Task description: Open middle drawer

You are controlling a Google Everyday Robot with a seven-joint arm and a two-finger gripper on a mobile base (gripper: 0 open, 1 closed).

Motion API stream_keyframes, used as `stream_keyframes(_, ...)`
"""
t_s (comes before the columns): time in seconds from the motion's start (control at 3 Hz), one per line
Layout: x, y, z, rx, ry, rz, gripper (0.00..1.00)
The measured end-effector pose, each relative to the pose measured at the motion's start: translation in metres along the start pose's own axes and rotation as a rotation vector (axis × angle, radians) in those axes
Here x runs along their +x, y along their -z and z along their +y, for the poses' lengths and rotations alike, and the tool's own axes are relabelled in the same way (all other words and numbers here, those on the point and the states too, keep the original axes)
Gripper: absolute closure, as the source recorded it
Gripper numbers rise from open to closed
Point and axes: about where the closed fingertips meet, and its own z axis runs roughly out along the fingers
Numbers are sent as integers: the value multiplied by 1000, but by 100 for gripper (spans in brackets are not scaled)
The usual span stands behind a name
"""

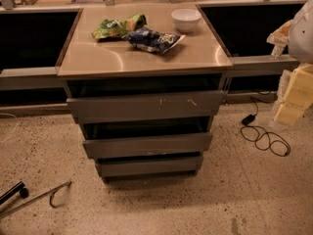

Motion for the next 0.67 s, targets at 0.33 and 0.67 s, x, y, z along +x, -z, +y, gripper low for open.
stream_keyframes(0.33,0,0,0,0,0,0,0)
stream_keyframes(0.67,-4,-8,-2,9,2,-23,0)
